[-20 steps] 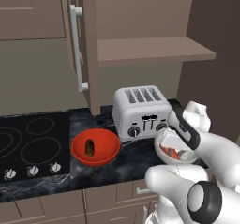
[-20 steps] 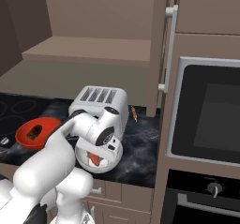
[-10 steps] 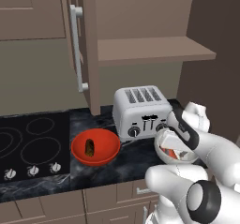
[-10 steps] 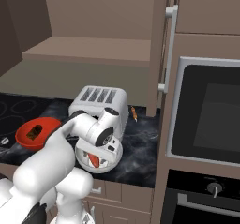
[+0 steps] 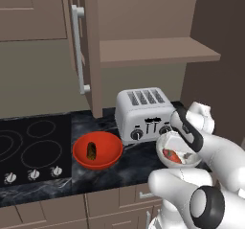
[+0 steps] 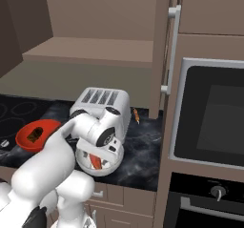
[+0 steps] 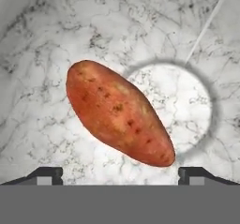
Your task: Pick both bowls and place them on the counter. Then place the sweet potato in one bowl and place the sweet potato in the other bowl.
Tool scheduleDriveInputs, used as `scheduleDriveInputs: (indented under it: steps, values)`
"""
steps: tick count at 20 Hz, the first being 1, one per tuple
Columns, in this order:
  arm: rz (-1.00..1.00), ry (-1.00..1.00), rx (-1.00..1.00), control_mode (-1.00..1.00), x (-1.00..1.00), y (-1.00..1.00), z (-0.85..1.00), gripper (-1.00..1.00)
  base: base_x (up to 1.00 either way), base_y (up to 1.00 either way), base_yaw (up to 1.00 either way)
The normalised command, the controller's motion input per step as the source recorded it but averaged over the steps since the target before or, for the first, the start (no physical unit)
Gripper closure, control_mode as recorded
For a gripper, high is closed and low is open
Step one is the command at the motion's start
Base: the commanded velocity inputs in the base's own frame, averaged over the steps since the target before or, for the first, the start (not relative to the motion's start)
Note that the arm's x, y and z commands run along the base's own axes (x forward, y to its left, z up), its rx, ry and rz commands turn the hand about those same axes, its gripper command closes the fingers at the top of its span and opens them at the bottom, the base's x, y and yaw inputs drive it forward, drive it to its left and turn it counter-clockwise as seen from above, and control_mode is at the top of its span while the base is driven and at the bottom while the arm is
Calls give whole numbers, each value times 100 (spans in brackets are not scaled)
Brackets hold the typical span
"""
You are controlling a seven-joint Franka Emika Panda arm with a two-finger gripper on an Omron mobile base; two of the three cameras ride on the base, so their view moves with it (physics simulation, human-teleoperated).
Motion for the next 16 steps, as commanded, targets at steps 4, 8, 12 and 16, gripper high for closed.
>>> scheduleDriveInputs:
  steps: [4, 8, 12, 16]
  values:
    - [0, 0, -7, -100, 0, 13, 42, -100, 0, 0, 0]
    - [0, -12, -12, -100, -6, 13, 37, -100, 0, 0, 0]
    - [0, -22, -12, -100, -17, 10, 30, -100, 0, 0, 0]
    - [0, -30, -13, -100, -42, 8, 23, -100, 0, 0, 0]
